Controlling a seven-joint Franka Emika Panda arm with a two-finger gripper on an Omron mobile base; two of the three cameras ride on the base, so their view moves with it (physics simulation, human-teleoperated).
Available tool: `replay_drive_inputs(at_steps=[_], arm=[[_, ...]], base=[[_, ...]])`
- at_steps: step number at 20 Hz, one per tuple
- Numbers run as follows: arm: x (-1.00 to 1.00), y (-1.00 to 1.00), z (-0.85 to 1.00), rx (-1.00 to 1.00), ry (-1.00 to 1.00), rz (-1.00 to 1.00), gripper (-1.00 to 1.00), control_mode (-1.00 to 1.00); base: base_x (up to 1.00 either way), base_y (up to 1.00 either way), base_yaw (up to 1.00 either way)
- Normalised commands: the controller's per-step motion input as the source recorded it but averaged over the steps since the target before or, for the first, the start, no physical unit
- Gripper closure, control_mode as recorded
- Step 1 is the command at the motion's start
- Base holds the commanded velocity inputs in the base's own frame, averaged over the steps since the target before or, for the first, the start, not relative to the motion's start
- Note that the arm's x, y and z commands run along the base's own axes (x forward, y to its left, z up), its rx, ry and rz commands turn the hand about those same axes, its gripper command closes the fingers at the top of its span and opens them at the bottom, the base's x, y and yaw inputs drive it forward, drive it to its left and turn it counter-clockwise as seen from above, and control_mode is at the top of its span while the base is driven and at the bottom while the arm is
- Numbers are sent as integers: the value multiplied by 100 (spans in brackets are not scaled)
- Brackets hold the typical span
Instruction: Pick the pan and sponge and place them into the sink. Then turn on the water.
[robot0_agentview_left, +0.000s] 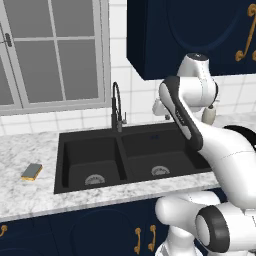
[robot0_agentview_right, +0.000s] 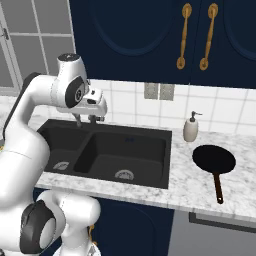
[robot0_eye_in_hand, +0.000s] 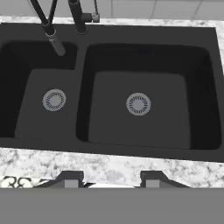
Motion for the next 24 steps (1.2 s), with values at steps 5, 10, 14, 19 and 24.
replay_drive_inputs(at_steps=[5, 10, 14, 19, 24], arm=[[-8, -58, -31, -6, 0, -5, -100, -100], [0, -100, -61, -8, 1, -12, -100, -100], [0, -100, -55, -1, 5, -13, -100, -100], [0, -100, -37, 1, 9, -17, -100, -100], [16, -100, -29, 2, 11, -20, -100, -100]], base=[[0, 0, 0], [0, 0, 0], [0, 0, 0], [0, 0, 0], [0, 0, 0]])
